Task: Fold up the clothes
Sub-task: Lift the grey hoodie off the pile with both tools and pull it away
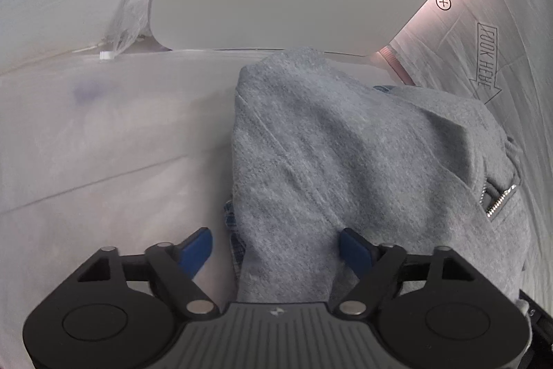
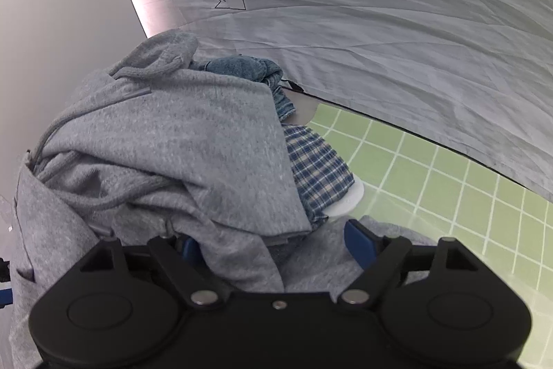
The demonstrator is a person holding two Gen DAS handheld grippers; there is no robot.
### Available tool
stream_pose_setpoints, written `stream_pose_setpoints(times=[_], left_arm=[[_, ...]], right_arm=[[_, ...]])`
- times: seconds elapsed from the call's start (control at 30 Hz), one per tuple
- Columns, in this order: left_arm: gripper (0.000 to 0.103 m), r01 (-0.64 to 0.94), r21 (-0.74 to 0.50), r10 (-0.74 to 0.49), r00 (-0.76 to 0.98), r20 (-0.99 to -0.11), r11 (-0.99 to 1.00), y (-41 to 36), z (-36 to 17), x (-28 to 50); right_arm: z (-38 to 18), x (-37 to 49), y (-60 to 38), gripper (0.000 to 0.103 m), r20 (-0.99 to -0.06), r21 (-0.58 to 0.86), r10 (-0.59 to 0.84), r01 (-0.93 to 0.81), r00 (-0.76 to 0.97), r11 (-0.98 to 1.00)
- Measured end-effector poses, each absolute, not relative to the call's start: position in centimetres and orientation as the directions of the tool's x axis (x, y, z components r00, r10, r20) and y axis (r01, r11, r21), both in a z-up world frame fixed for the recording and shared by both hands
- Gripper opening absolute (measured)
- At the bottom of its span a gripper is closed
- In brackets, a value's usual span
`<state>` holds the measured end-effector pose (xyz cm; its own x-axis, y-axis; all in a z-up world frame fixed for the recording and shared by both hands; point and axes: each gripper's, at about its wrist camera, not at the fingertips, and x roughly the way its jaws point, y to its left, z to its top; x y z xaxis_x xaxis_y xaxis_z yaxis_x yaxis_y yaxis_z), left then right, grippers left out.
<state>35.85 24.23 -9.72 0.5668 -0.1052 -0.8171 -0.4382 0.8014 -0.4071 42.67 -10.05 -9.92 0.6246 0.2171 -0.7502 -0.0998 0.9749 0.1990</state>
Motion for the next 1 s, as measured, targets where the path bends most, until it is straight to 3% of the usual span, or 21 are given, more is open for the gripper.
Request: stream_pose_setpoints(times=[0.03, 0.1, 0.17, 0.2, 0.37, 0.57, 0.83, 1.0], left_arm=[[0.041, -0.432, -0.402, -0.1, 0.571, -0.815, 0.807, 23.9, -9.5, 35.8], [0.028, -0.421, -0.392, -0.089, 0.58, -0.809, 0.818, 23.3, -9.1, 35.7], [0.022, -0.412, -0.38, -0.074, 0.592, -0.803, 0.828, 22.8, -8.5, 35.5], [0.018, -0.41, -0.373, -0.062, 0.6, -0.798, 0.832, 22.5, -8.1, 35.2], [0.015, -0.356, -0.307, 0.009, 0.665, -0.747, 0.882, 21.0, -4.1, 33.2], [0.014, -0.284, -0.372, -0.044, 0.741, -0.67, 0.884, 18.4, 0.9, 29.0], [0.014, -0.047, -0.42, -0.242, 0.758, -0.606, 0.906, 9.7, 5.2, 21.1], [0.014, 0.091, -0.459, -0.399, 0.659, -0.638, 0.884, 1.9, 4.1, 15.8]], right_arm=[[-9.9, 42.5, -10.2, 0.059, -0.742, 0.224, 0.244, -0.113, 0.624, 0.968], [-9.8, 42.1, -10.3, 0.027, -0.729, 0.25, 0.268, -0.119, 0.629, 0.961], [-9.4, 41.3, -10.0, 0.011, -0.723, 0.204, 0.226, -0.111, 0.653, 0.973], [-9.2, 40.8, -10.0, 0.008, -0.716, 0.193, 0.213, -0.105, 0.665, 0.976], [-5.1, 37.3, -10.4, 0.007, -0.625, 0.121, 0.122, -0.059, 0.771, 0.991], [-0.4, 31.1, -11.7, 0.007, -0.505, -0.019, -0.008, -0.002, 0.863, 1.0], [3.4, 20.3, -20.9, 0.007, -0.421, -0.021, -0.237, 0.252, 0.876, 0.968], [4.2, 13.0, -29.2, 0.007, -0.418, -0.069, -0.374, 0.382, 0.828, 0.922]])
